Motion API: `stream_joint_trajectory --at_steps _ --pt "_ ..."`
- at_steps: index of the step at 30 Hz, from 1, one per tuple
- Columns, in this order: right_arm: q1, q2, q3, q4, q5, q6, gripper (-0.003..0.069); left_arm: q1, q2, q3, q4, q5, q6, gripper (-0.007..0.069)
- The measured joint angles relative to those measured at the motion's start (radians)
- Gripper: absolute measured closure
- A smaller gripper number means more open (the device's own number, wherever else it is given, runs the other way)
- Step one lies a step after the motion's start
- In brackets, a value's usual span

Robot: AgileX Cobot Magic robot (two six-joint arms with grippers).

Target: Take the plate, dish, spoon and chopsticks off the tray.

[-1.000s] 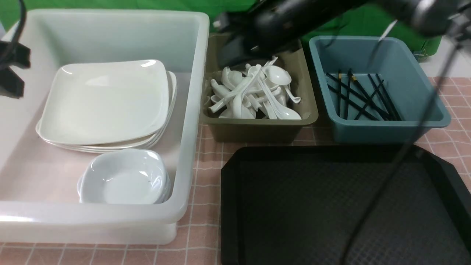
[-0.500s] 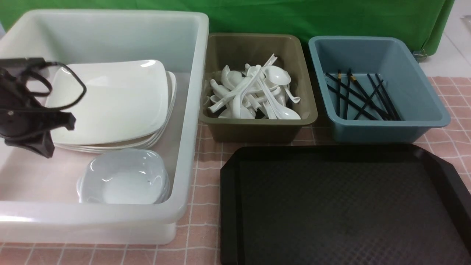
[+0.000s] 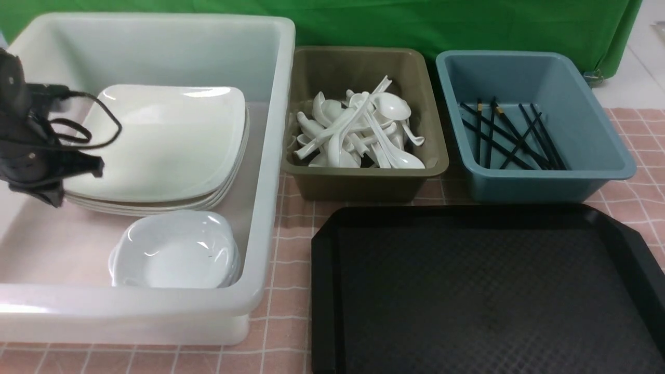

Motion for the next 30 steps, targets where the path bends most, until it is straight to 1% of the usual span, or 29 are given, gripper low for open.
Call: stream_joint_trajectory --at_steps 2,5,6,7,10,11,14,15,16,17,18,19,20,21,22,23,25,26,27,30 --pt "0.0 0.0 0.0 0.0 0.0 0.0 0.0629 0.0 -0.012 -0.03 -0.013 0.045 0.002 0.0625" --pt "0.0 0.0 0.0 -0.015 0.0 0.02 0.0629 0.0 -0.049 -0.058 -0.091 0.103 0.041 0.0625" --pt "0.0 -0.002 0.0 -0.069 0.0 0.066 0.0629 0.0 -0.086 -0.062 -0.16 0.121 0.083 0.0625" --pt "0.0 -0.002 0.0 -0.106 0.0 0.103 0.0629 -0.002 -0.115 -0.062 -0.202 0.127 0.117 0.0625" --pt "0.0 -0.024 0.003 -0.254 0.0 0.194 0.0629 -0.029 -0.223 -0.064 -0.301 0.136 0.208 0.0625" --pt "0.0 -0.036 0.003 -0.279 0.0 0.209 0.0629 -0.045 -0.261 -0.064 -0.327 0.136 0.234 0.0625" --pt "0.0 -0.092 0.004 -0.317 0.001 0.234 0.0629 -0.119 -0.406 -0.066 -0.421 0.128 0.317 0.0625" --pt "0.0 -0.124 0.005 -0.321 0.001 0.238 0.0629 -0.166 -0.472 -0.067 -0.462 0.121 0.352 0.0625" --pt "0.0 -0.136 0.007 -0.322 0.001 0.239 0.0629 -0.183 -0.483 -0.068 -0.468 0.118 0.357 0.0625" --pt "0.0 -0.187 0.022 -0.325 0.001 0.251 0.0629 -0.256 -0.578 -0.07 -0.517 0.115 0.398 0.0625" --pt "0.0 -0.193 0.026 -0.325 0.001 0.251 0.0629 -0.265 -0.578 -0.07 -0.517 0.115 0.398 0.0625" --pt "0.0 -0.253 0.07 -0.333 0.001 0.267 0.0629 -0.343 -0.664 -0.07 -0.539 0.12 0.417 0.0625" --pt "0.0 -0.269 0.077 -0.336 0.001 0.267 0.0629 -0.362 -0.673 -0.07 -0.54 0.121 0.419 0.0625" --pt "0.0 -0.337 0.159 -0.353 -0.001 0.286 0.0629 -0.433 -0.747 -0.067 -0.542 0.131 0.427 0.0625" --pt "0.0 -0.376 0.194 -0.364 -0.002 0.294 0.0629 -0.457 -0.772 -0.061 -0.54 0.132 0.429 0.0625" --pt "0.0 -0.441 0.275 -0.385 -0.01 0.308 0.0629 -0.506 -0.822 -0.044 -0.535 0.132 0.429 0.0625" --pt "0.0 -0.552 0.425 -0.424 -0.073 0.341 0.0629 -0.549 -0.912 0.009 -0.53 0.127 0.412 0.0625" --pt "0.0 -0.634 0.536 -0.449 -0.126 0.362 0.0629 -0.564 -0.959 0.048 -0.529 0.117 0.394 0.0625" --pt "0.0 -0.634 0.556 -0.449 -0.138 0.366 0.0629 -0.566 -0.969 0.056 -0.529 0.112 0.39 0.0625" --pt "0.0 -0.923 0.905 -0.486 -0.398 0.449 0.0629 -0.58 -1.146 0.251 -0.52 0.018 0.348 0.0625"
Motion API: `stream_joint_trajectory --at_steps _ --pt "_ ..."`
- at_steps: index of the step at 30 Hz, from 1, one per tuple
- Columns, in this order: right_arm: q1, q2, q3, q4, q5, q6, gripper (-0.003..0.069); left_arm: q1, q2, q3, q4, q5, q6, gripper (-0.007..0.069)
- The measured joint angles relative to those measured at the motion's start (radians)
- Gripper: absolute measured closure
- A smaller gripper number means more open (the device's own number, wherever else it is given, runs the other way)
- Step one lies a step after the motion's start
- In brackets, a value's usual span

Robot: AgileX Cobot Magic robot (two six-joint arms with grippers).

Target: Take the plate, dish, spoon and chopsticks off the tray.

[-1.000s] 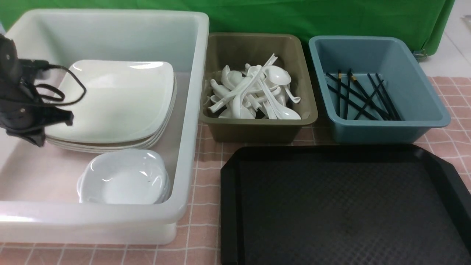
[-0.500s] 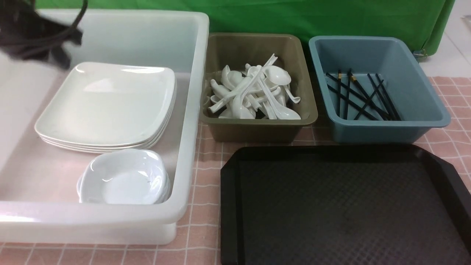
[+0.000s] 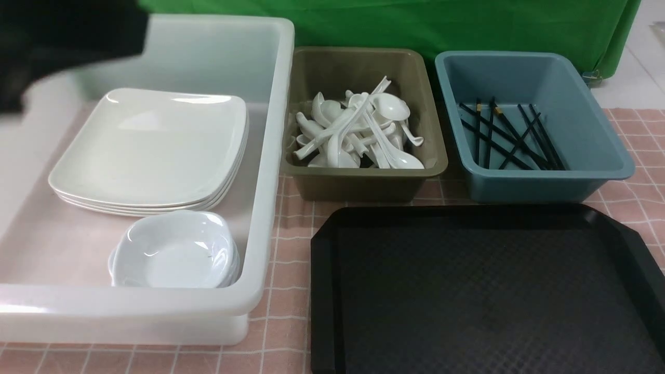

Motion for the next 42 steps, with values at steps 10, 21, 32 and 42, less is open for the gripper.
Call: stream_joint_trajectory --at_steps 10,21,32,42 --pt "0.0 -0.654 0.771 -0.008 -0.605 0.122 0.0629 -0.001 -0.511 0.638 0.187 -0.358 -0.357 0.0625" --pt "0.0 -0.706 0.89 -0.008 -0.757 0.126 0.0569 -0.001 -0.665 0.844 0.187 -0.528 -0.417 0.0625" --pt "0.0 -0.706 0.89 -0.008 -0.758 0.129 0.0538 -0.001 -0.665 0.844 0.186 -0.551 -0.417 0.0624" --pt "0.0 -0.706 0.89 -0.008 -0.758 0.129 0.0526 0.003 -0.665 0.846 0.247 -0.554 -0.375 0.062"
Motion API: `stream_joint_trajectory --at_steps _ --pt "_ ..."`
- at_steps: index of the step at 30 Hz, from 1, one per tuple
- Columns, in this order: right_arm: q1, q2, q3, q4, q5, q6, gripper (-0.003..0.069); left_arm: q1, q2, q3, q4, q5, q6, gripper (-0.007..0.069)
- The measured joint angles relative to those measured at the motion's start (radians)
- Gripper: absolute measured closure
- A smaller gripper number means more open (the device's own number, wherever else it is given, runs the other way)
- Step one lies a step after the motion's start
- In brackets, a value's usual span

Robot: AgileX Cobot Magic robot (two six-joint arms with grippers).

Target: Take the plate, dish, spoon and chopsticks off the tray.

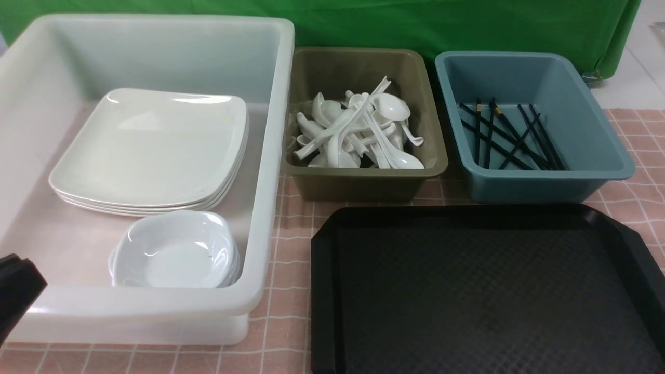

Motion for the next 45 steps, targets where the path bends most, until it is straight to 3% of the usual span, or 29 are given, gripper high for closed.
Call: stream_joint_trajectory --at_steps 6,10,14,45 --pt "0.0 0.0 0.0 0.0 0.0 0.0 0.0518 0.117 -0.031 0.073 0.01 -0.01 0.1 0.062" --pt "0.0 0.0 0.0 0.0 0.0 -0.001 0.0506 0.316 -0.112 0.222 0.01 -0.011 0.138 0.062" --pt "0.0 0.0 0.0 0.0 -0.002 0.0 0.0496 0.386 -0.119 0.319 0.017 -0.02 0.144 0.062" --pt "0.0 0.0 0.0 0.0 -0.003 0.0 0.0444 0.388 -0.12 0.338 0.061 -0.078 0.184 0.062"
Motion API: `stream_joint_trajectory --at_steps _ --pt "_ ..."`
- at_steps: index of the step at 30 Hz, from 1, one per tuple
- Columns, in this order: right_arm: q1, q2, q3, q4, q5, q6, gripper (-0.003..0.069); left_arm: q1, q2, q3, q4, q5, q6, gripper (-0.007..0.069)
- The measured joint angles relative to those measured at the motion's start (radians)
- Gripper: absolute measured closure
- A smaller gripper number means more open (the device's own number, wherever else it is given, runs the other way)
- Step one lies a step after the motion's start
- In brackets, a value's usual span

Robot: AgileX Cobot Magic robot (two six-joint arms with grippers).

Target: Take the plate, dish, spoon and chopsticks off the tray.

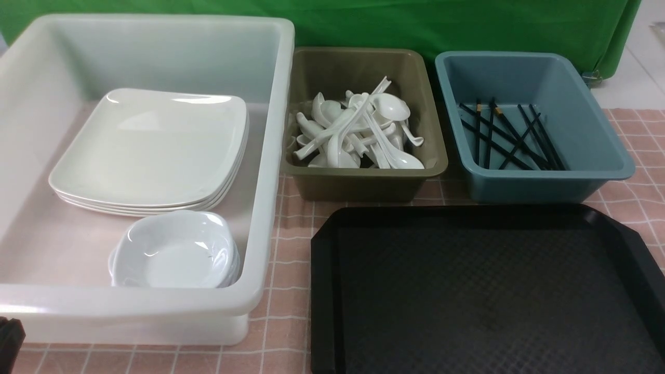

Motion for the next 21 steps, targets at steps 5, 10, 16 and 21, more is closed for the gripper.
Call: stream_joint_trajectory --at_steps 5,10,16,21 --pt "-0.021 0.0 0.015 0.0 0.026 -0.018 0.0435 0.0 0.0 0.0 0.0 0.0 0.001 0.062" --pt "-0.187 0.001 0.121 0.021 0.053 -0.019 0.0424 0.0 0.0 0.0 0.0 0.0 0.001 0.062" --pt "-0.338 0.002 0.301 0.027 0.06 -0.031 0.0421 0.0 0.0 0.0 0.0 0.0 0.001 0.062" --pt "-0.357 0.002 0.318 0.029 0.066 -0.034 0.0419 0.0 0.0 0.0 0.0 0.0 0.002 0.062"
